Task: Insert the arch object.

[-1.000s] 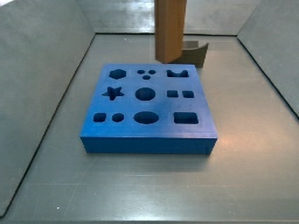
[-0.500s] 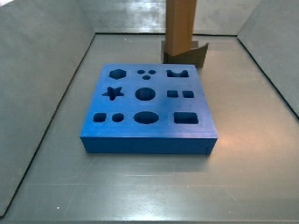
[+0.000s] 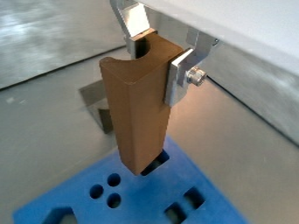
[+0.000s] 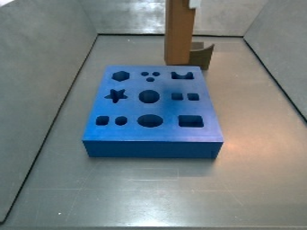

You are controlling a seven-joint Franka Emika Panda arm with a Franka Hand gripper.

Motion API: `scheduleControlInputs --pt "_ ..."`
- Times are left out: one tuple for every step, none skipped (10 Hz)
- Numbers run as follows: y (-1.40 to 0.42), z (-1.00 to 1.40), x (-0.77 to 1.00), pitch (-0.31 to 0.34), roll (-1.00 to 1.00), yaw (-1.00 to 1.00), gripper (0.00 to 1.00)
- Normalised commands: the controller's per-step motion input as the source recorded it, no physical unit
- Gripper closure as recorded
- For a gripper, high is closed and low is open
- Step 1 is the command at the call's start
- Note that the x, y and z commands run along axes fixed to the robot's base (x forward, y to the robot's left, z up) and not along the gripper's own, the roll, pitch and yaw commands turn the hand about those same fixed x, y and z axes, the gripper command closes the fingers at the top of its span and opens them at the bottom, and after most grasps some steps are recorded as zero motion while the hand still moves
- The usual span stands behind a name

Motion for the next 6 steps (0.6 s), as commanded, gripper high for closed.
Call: scheduleControlInputs --pt "-0.02 -0.51 0.11 0.0 0.04 -0.88 1.0" --pt "-0.05 -0.5 0.17 0.049 0.05 -0.75 1.0" --pt "-0.01 -0.33 0.39 0.116 0.06 -0.36 1.0" --pt "0.0 -0.21 0.29 0.061 0.03 -0.09 1.0" --pt "0.0 -0.16 0.32 0.076 0.05 -0.04 1.0" --pt "0.01 -0.17 0.37 0.081 0.06 0.0 1.0"
